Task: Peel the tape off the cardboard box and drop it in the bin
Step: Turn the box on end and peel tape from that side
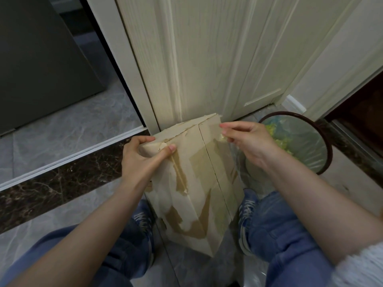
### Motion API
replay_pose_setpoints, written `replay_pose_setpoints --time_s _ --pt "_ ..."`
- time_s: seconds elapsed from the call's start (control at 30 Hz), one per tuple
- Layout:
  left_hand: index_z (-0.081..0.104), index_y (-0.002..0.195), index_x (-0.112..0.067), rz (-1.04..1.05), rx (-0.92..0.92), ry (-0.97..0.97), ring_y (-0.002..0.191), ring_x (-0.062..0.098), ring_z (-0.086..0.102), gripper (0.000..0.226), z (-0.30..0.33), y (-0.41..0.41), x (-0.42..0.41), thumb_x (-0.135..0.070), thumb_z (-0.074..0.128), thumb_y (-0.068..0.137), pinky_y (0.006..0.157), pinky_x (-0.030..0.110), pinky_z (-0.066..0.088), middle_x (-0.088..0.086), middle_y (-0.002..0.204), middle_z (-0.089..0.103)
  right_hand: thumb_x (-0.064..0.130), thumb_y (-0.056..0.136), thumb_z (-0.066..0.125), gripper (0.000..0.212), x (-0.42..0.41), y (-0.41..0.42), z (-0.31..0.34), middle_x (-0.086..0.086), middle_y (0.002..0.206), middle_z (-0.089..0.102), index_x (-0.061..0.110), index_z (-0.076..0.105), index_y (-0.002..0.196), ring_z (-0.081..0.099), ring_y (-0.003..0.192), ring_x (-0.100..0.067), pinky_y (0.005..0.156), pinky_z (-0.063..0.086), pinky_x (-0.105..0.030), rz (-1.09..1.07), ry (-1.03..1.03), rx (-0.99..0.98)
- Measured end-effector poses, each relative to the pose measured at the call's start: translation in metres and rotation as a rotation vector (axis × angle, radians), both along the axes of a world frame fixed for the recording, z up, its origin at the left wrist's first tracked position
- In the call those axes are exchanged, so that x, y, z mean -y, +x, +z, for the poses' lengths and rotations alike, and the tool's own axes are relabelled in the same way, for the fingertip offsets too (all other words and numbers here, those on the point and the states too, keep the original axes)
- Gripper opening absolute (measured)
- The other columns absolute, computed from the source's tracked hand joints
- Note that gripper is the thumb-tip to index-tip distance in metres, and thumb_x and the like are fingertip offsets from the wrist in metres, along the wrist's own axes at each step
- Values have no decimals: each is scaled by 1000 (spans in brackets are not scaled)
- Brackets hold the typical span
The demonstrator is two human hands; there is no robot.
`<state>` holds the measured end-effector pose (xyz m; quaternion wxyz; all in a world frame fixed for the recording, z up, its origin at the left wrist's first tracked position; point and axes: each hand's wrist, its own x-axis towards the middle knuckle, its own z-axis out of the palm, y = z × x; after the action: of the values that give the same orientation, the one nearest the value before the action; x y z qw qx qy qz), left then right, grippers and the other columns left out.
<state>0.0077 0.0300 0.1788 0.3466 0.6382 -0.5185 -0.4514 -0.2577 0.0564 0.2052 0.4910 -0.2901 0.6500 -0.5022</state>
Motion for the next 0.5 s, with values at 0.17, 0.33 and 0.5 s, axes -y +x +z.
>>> replay_pose_setpoints --time_s 0.17,0.33,0.5 --pt "64 105 -42 -10 1 3 120 17 55 72 -1 -8 0 -74 81 43 101 47 53 -5 131 56 -3 87 70 41 5 -15 -8 -10 109 72 10 64 126 62 87 -14 72 51 -21 -65 37 115" --pt "65 105 -41 -38 -1 12 120 18 54 72 -2 -22 2 -74 80 43 100 45 52 -4 131 56 27 93 69 14 8 -38 -21 -5 99 73 18 73 104 64 84 -14 68 50 -25 -81 107 -116" --pt "67 104 -38 -37 -10 -2 115 19 58 72 -5 -33 4 -76 80 44 93 38 54 -1 126 60 23 95 67 15 6 -69 -24 -1 86 74 13 77 89 66 78 -11 64 52 -19 -185 82 -116"
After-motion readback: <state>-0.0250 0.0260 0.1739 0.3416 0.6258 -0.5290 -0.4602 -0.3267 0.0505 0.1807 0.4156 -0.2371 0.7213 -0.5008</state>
